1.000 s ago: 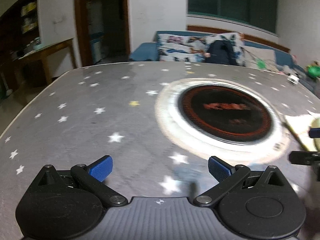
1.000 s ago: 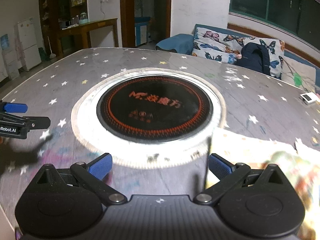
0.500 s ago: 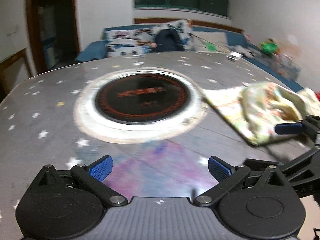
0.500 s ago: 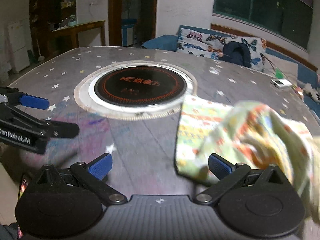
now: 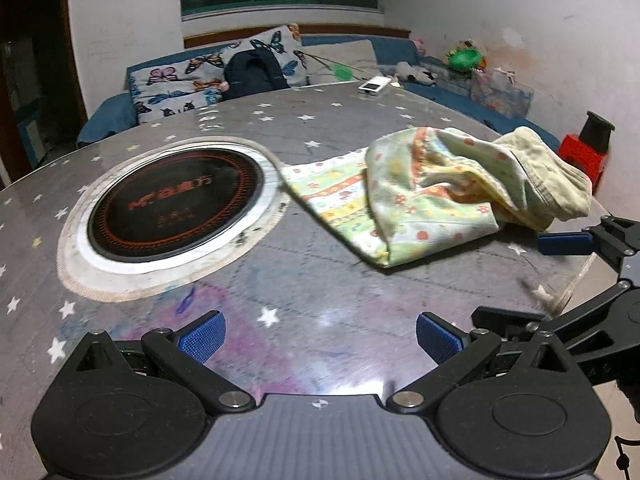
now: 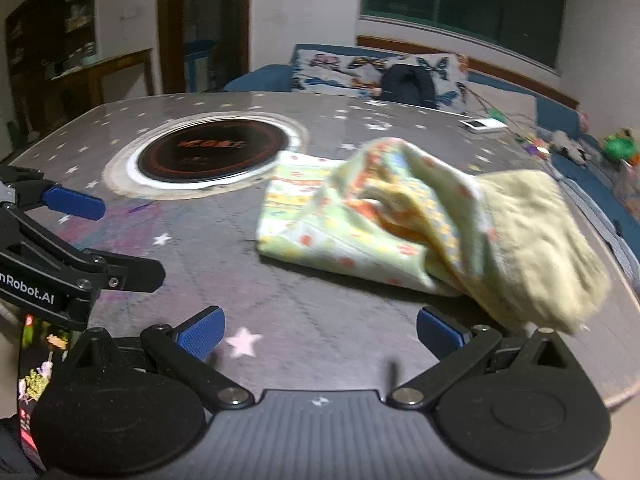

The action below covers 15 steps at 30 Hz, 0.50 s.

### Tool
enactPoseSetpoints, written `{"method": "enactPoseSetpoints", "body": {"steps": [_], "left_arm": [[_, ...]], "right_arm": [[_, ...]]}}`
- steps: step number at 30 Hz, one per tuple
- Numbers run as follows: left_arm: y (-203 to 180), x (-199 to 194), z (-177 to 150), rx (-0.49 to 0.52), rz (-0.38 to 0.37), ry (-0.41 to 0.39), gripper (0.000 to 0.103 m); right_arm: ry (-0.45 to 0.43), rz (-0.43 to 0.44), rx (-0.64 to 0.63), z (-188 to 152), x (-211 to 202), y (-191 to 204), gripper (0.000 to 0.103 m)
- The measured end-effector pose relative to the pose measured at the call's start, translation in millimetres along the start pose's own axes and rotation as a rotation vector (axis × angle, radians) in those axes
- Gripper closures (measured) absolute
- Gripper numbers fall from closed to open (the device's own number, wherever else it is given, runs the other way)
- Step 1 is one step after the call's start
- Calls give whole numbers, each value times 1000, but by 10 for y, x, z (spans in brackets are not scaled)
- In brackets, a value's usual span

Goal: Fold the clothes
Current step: 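Move both tools toward the bunched patterned garment on the table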

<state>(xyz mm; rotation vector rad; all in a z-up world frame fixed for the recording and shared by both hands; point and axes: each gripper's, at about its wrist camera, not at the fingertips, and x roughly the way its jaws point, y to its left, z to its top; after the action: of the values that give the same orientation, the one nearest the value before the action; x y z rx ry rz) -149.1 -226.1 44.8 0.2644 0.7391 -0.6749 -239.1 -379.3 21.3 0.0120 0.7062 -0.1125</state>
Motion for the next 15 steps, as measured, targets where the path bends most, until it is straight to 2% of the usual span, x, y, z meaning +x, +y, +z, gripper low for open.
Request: {"method": "enactPoseSetpoints", "body": {"steps": [6,15], "left_arm": [[-92,53,154,24,-14,10,0],[-250,149,319,65,-27,27,0]], "right_arm": [[-17,-31,73,-36,-48,-244,0],[-27,-69,110,-45,-113,-433,0]]}}
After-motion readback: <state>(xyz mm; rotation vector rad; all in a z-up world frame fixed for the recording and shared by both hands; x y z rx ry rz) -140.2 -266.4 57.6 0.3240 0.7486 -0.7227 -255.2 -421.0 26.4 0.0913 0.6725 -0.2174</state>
